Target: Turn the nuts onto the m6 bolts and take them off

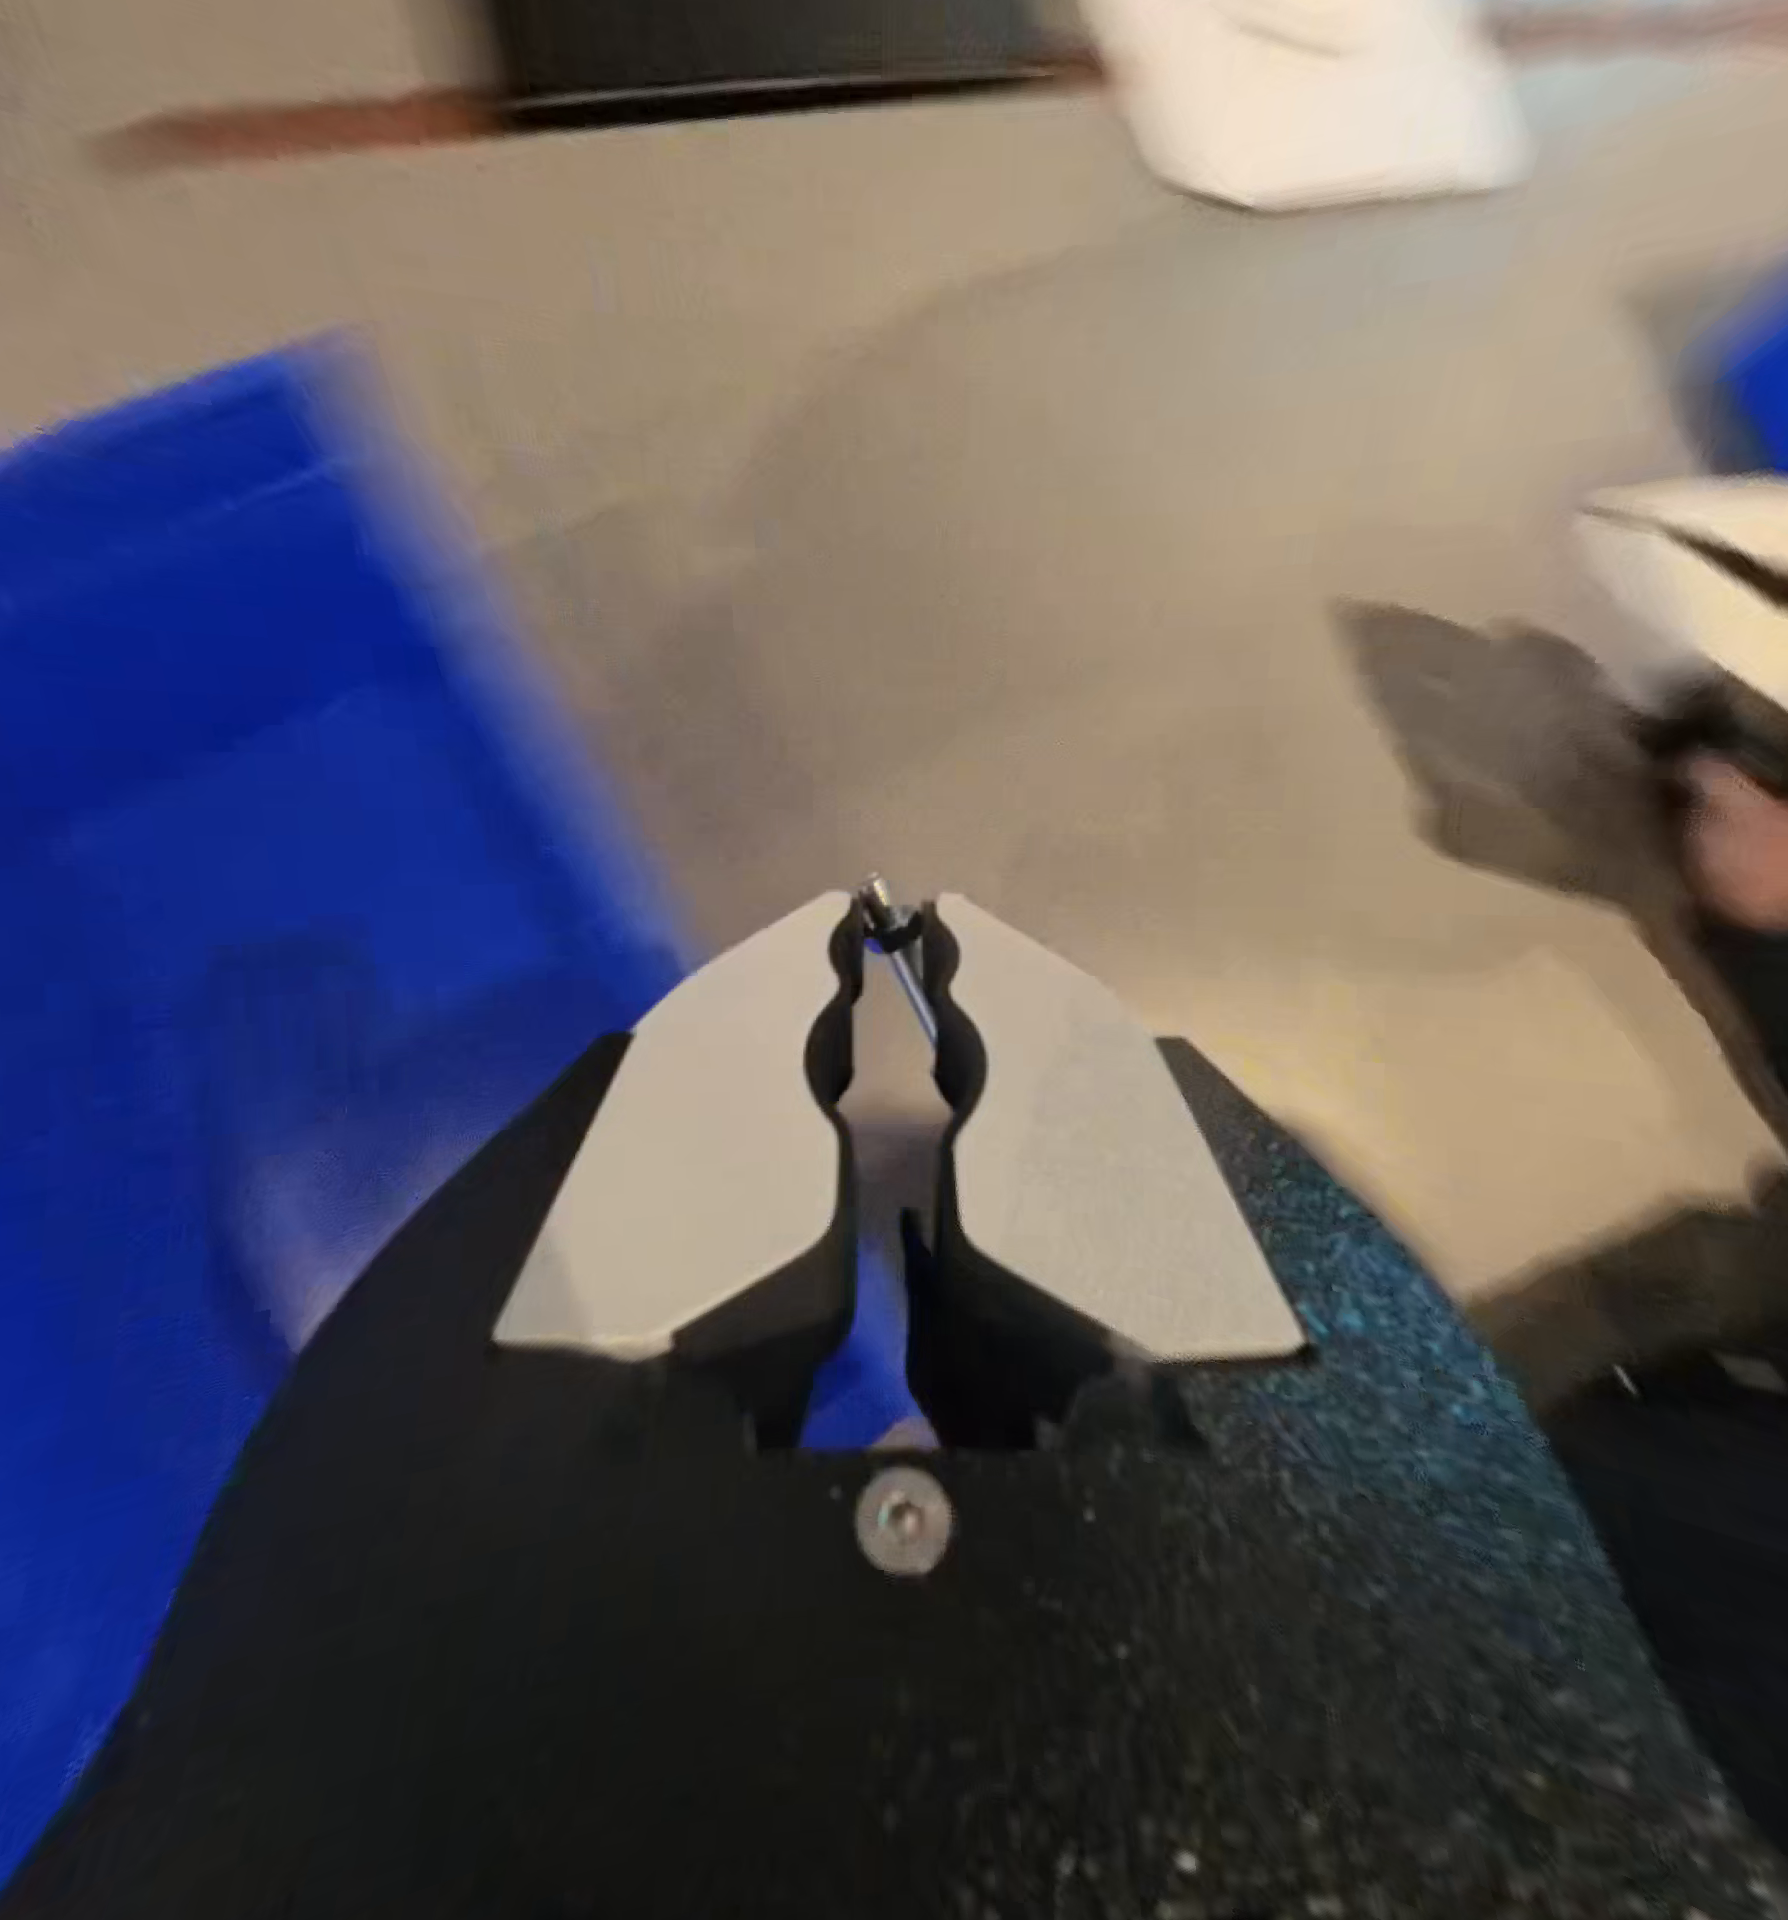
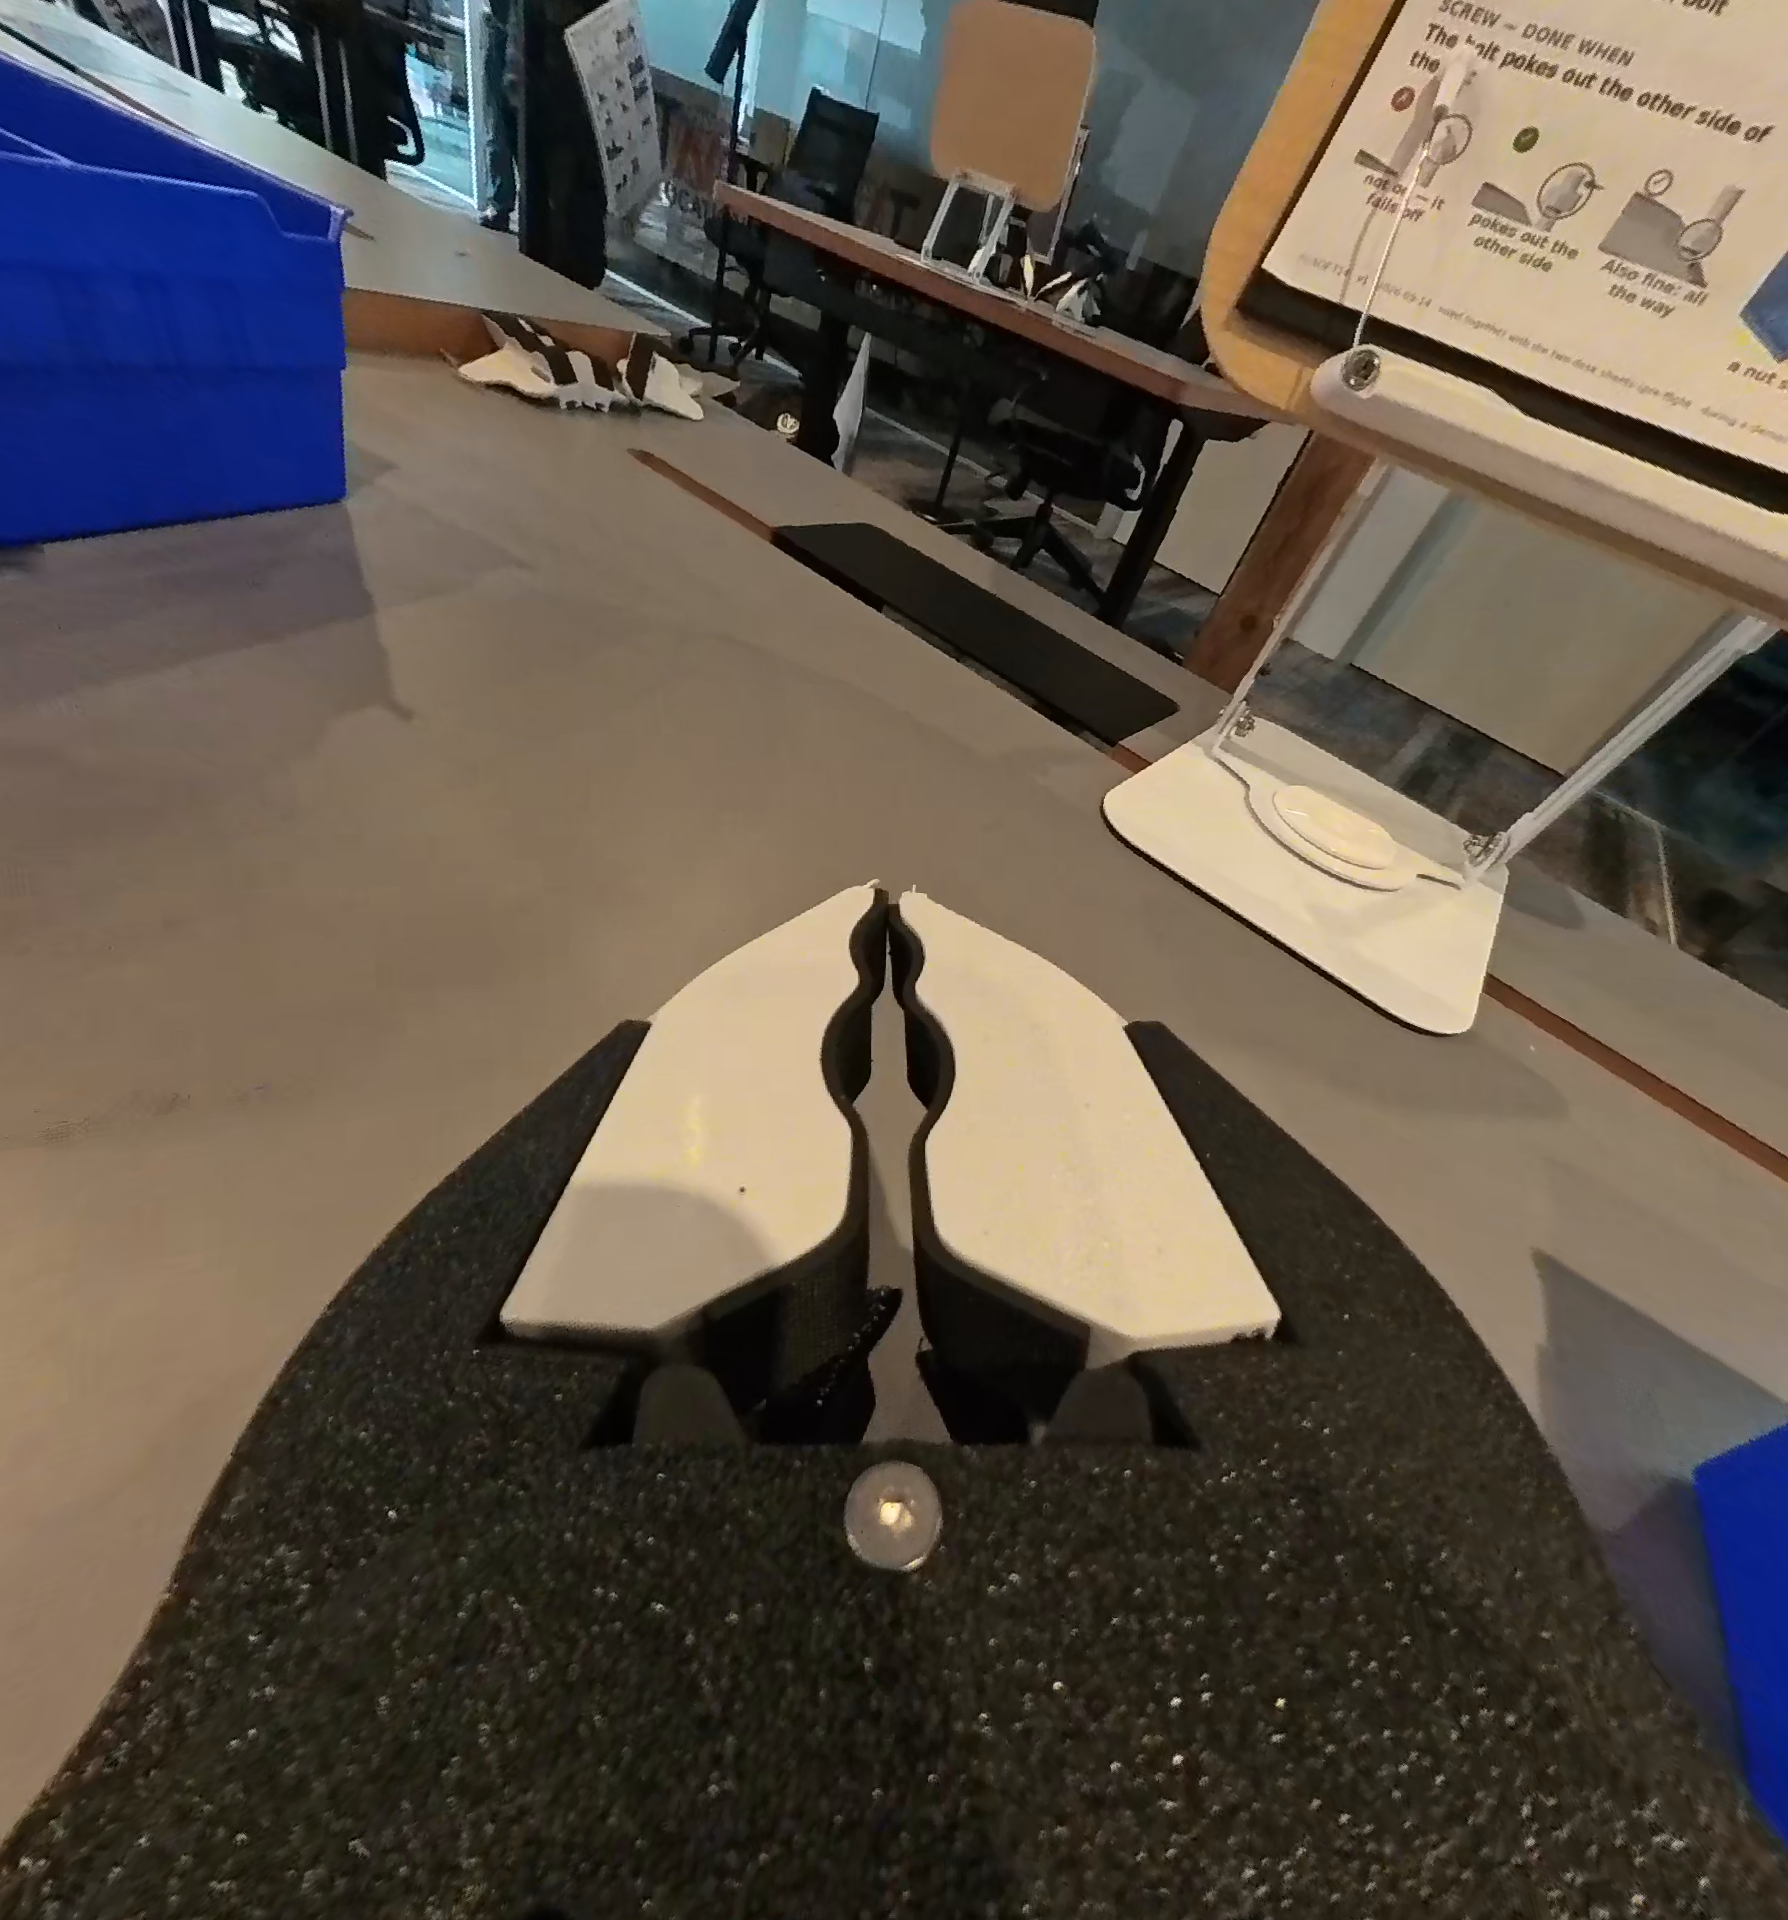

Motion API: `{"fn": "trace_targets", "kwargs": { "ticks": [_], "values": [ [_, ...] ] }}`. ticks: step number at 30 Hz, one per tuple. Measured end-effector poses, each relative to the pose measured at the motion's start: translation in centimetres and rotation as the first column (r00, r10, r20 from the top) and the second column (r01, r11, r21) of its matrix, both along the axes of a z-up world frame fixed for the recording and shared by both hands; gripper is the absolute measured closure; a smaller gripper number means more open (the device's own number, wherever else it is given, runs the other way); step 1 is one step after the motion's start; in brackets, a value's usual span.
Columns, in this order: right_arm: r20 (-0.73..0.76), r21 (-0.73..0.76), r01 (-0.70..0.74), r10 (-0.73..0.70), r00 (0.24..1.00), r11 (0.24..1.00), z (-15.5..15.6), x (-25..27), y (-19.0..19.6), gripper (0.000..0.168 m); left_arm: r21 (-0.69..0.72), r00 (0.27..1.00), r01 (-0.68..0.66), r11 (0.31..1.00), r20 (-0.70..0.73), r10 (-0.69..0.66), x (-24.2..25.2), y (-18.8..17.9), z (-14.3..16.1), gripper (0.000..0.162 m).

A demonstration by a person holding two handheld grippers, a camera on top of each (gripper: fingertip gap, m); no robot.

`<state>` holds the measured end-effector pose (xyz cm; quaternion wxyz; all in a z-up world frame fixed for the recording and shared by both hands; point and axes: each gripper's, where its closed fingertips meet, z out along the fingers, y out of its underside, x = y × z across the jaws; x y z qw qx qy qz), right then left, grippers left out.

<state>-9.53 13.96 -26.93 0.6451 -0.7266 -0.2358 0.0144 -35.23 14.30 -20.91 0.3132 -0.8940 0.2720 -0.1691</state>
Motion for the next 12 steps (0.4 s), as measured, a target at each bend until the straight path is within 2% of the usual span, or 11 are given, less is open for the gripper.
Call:
{"fn": "trace_targets", "kwargs": {
  "ticks": [3,6,9,12],
  "values": [
    [-0.003,0.008,0.014,-0.014,1.000,1.000,0.1,0.3,0.1,0.168,-0.081,0.963,0.262,0.962,-0.043,-0.266,8.3,-1.2,-2.7,0.152],
    [-0.015,0.013,0.038,-0.038,0.999,0.999,0.3,1.0,0.1,0.168,-0.166,0.888,0.423,0.891,-0.121,-0.444,14.0,-1.5,-6.8,0.152],
    [-0.028,0.024,0.073,-0.073,0.997,0.997,0.6,1.9,0.2,0.168,-0.218,0.796,0.524,0.823,-0.217,-0.565,17.2,-1.3,-10.2,0.152],
    [-0.057,0.026,0.095,-0.093,0.994,0.995,0.8,2.8,0.3,0.168,-0.240,0.716,0.590,0.771,-0.284,-0.637,18.7,-1.3,-12.3,0.152]
  ]
}}
